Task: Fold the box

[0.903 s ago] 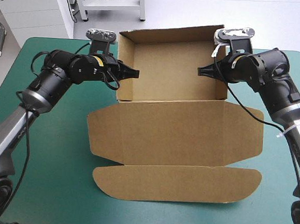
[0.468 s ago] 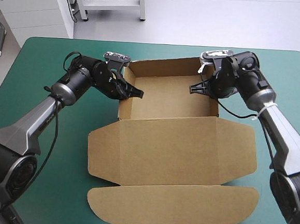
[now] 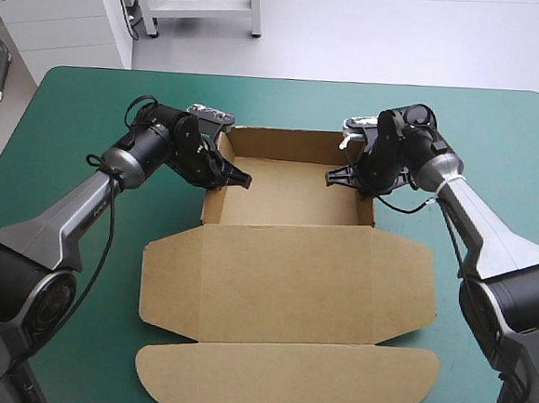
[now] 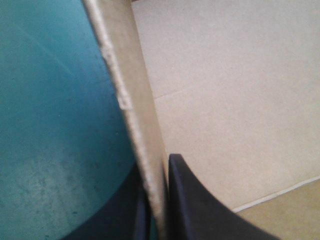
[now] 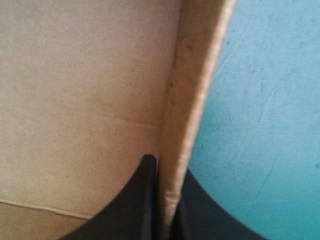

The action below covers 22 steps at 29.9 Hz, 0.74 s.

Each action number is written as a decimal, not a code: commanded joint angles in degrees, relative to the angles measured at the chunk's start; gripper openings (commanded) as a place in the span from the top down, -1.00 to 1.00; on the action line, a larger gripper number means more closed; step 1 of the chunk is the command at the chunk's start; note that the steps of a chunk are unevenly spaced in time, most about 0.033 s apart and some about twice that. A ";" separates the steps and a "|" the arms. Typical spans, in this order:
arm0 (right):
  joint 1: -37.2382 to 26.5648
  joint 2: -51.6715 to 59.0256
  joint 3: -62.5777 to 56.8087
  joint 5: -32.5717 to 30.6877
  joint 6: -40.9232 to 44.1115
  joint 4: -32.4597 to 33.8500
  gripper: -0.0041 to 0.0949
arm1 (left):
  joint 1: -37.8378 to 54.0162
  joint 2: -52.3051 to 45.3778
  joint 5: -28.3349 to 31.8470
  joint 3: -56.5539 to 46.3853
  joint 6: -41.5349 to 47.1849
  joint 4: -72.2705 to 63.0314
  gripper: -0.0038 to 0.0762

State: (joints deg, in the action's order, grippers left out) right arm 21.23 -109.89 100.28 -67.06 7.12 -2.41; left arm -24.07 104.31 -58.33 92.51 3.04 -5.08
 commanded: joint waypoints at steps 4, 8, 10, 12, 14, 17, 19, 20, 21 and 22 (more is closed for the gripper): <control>0.71 2.69 1.61 -0.42 -4.08 -6.44 0.94 | -1.06 -3.33 2.41 2.11 -3.56 -4.01 0.90; 0.71 2.69 1.61 -2.25 -5.06 -6.43 0.61 | 0.03 -3.33 0.38 2.11 -4.28 -6.23 0.50; 0.71 2.69 1.61 -3.05 -5.78 -6.84 0.28 | 0.59 -3.33 -0.66 2.11 -4.60 -6.86 0.10; 0.71 2.69 1.61 -4.05 -6.19 -6.84 -0.16 | 0.59 -3.33 -1.57 2.11 -4.72 -5.92 -0.26; 0.71 2.69 1.61 -4.51 -6.35 -6.84 -0.58 | 0.59 -3.44 -2.37 2.11 -4.16 -4.18 -0.52; 0.71 2.69 1.61 -4.64 -6.06 -6.84 -0.94 | 0.59 -3.44 -2.94 2.11 -3.46 -3.87 -0.67; 0.71 2.81 1.61 -4.22 -6.06 -6.73 -0.97 | 0.59 -3.56 -2.94 2.11 -3.04 -4.20 -0.67; 0.71 2.93 1.61 -3.58 -5.74 -6.73 -0.96 | 0.59 -3.78 -2.94 2.11 -3.04 -4.25 -0.67; 0.71 3.43 1.61 -2.78 -5.58 -6.73 -0.96 | 0.59 -4.05 -2.94 2.11 -3.04 -4.25 -0.67; 0.71 3.78 1.61 -2.12 -5.58 -6.73 -0.96 | 0.59 -4.37 -2.94 2.11 -3.04 -4.25 -0.67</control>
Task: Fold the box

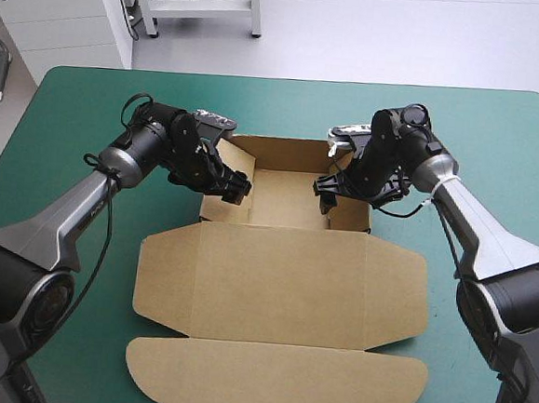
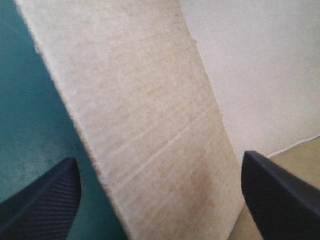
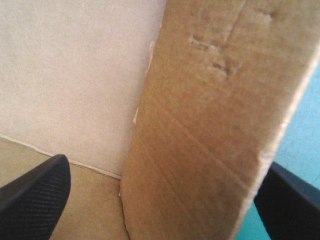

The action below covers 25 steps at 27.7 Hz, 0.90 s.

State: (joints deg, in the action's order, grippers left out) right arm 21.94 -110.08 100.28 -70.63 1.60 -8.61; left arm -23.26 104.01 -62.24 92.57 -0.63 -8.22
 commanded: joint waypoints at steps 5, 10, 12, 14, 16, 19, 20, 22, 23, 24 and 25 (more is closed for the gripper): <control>0.00 7.81 2.14 3.90 -0.05 2.10 -0.95 | -0.22 -9.07 3.47 2.39 -0.55 -0.98 -0.67; 0.00 11.70 2.28 4.04 -0.05 5.38 -0.95 | -0.22 -16.99 2.84 2.28 -4.25 -0.98 -0.66; 0.00 12.75 2.28 4.46 -0.05 5.88 -0.95 | -0.22 -19.56 0.34 2.03 -5.85 -0.72 -0.64; 0.00 13.34 2.28 4.72 -0.05 6.91 -0.94 | -0.22 -21.78 -4.43 2.03 -7.54 -0.37 -0.57; 0.00 13.34 2.28 4.72 -0.15 7.13 -0.93 | -0.22 -23.38 -9.29 2.03 -8.26 -0.37 -0.42; 0.00 13.15 2.04 5.59 -0.15 7.02 -0.93 | -0.22 -25.91 -11.76 1.99 -9.97 -0.08 0.03; 0.00 13.15 1.91 5.91 -0.15 7.02 -0.93 | -0.22 -26.84 -11.48 1.89 -10.07 0.47 0.24; 0.00 13.15 1.67 6.81 -0.15 7.02 -0.93 | -0.22 -28.37 -11.36 1.89 -10.13 2.65 0.65; 0.00 13.08 1.65 7.07 -0.15 7.02 -0.93 | -0.22 -29.95 -11.78 1.89 -10.22 5.46 0.91; 0.00 13.00 1.65 7.07 -0.15 7.02 -0.93 | -0.22 -30.65 -11.78 1.55 -9.92 6.53 0.92; 0.00 12.86 1.65 7.07 -0.15 7.02 -0.93 | -0.22 -32.84 -11.78 -0.10 -9.92 8.22 0.92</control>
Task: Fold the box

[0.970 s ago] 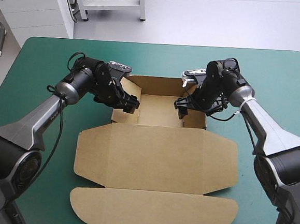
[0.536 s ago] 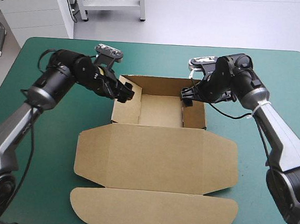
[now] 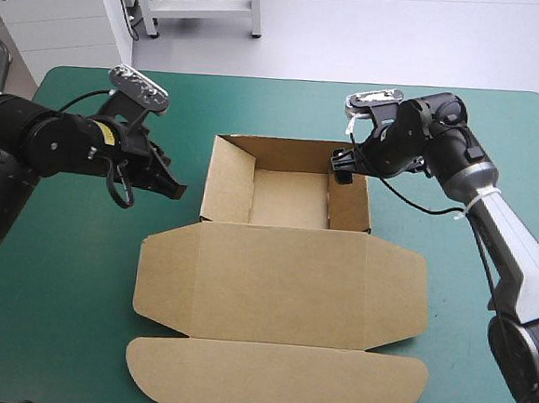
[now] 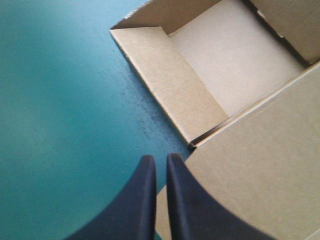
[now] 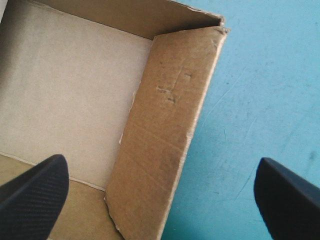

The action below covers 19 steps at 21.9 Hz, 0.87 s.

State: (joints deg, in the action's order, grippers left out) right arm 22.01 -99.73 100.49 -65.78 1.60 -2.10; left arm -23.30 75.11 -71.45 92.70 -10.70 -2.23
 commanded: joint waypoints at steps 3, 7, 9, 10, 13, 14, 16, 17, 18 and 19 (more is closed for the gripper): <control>-0.07 1.76 1.44 2.22 0.08 0.52 -0.93 | -0.18 -8.90 -2.57 -7.28 1.05 3.94 0.92; -0.07 -1.42 1.44 2.22 0.08 0.28 -0.93 | -0.18 -18.01 0.62 -24.94 2.95 5.09 0.92; -0.07 -3.87 1.44 3.92 0.96 0.38 -0.93 | -0.18 -22.94 3.37 -33.70 7.02 6.13 0.92; -0.12 -4.46 1.44 4.23 0.96 0.38 -0.93 | -0.18 -24.31 3.79 -36.12 8.35 6.13 0.92; -0.12 -6.44 1.44 4.56 0.96 0.12 -0.86 | -0.18 -28.15 4.47 -42.04 10.70 6.13 0.92; -0.21 -7.56 1.44 4.94 1.28 0.12 -0.75 | -0.18 -30.79 4.80 -44.76 11.04 6.13 0.92; -0.47 -8.57 1.44 5.71 1.97 0.03 -0.52 | -0.18 -33.66 4.66 -46.57 11.62 6.13 0.92; -0.59 -9.14 1.44 5.71 2.06 0.03 -0.38 | -0.18 -34.55 4.60 -46.90 11.90 6.13 0.92; -0.59 -9.41 1.44 5.71 2.21 0.03 -0.22 | -0.18 -35.65 4.60 -47.18 12.56 6.13 0.92; -0.59 -9.60 1.44 6.00 3.04 0.56 -0.01 | -0.18 -37.04 4.60 -47.18 13.02 6.13 0.92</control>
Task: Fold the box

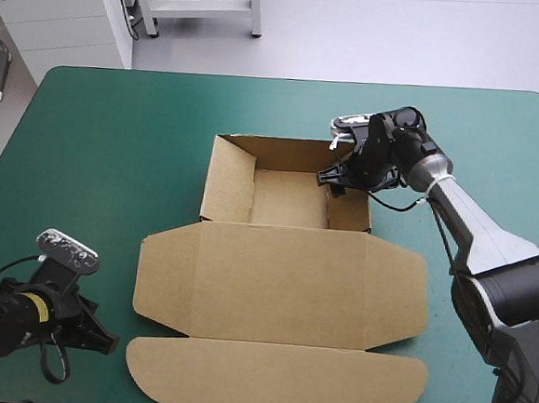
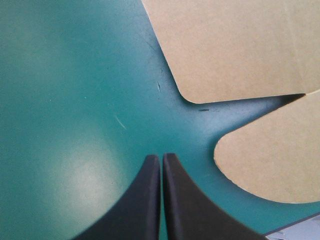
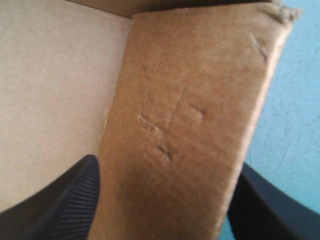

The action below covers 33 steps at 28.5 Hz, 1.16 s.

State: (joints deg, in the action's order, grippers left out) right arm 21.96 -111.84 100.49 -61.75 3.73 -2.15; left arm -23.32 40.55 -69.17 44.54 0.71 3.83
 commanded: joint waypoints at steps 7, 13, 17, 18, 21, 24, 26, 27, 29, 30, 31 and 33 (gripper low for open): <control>-0.54 2.50 1.44 3.87 1.62 0.34 0.96 | -0.16 -7.72 2.32 0.98 1.61 0.07 0.92; -1.36 2.63 5.85 2.53 1.37 2.97 0.96 | -0.16 -7.75 2.32 0.98 2.67 0.07 0.92; -4.46 2.63 10.71 0.07 -0.73 4.74 0.96 | -0.16 -7.75 2.32 0.98 2.67 0.07 0.92; -5.49 2.63 12.03 -0.82 -1.15 5.21 0.96 | -0.16 -7.75 2.32 0.98 2.67 0.07 0.92; -8.86 2.63 16.06 -3.28 -1.41 6.01 0.96 | -0.16 -7.75 2.32 0.98 2.67 0.60 0.92; -12.77 2.63 19.33 -5.51 -2.69 6.01 0.96 | -0.16 -7.75 2.42 0.98 2.67 0.73 0.92; -15.74 2.63 21.01 -6.92 -2.79 5.90 0.96 | -0.16 -7.75 2.42 0.98 2.67 0.91 0.92; -17.23 2.63 21.61 -7.38 -2.79 5.47 0.96 | -0.16 -7.75 2.53 0.98 2.67 0.99 0.92; -19.93 2.74 22.25 -8.09 -2.91 4.87 0.96 | -0.16 -7.75 2.53 0.98 2.67 1.72 0.92; -21.30 2.74 22.25 -8.37 -3.03 4.87 0.96 | -0.16 -7.75 2.53 0.98 2.78 2.14 0.92; -22.73 2.74 22.25 -8.59 -3.73 4.87 0.96 | -0.16 -7.75 2.53 0.98 2.95 2.52 0.92; -25.28 2.74 22.25 -8.71 -3.73 4.99 0.96 | -0.16 -7.75 2.53 0.98 3.08 2.74 0.92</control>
State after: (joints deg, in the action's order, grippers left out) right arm 0.11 -112.73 120.64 -71.32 0.65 3.02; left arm -23.32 32.44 -69.04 44.23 3.07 5.61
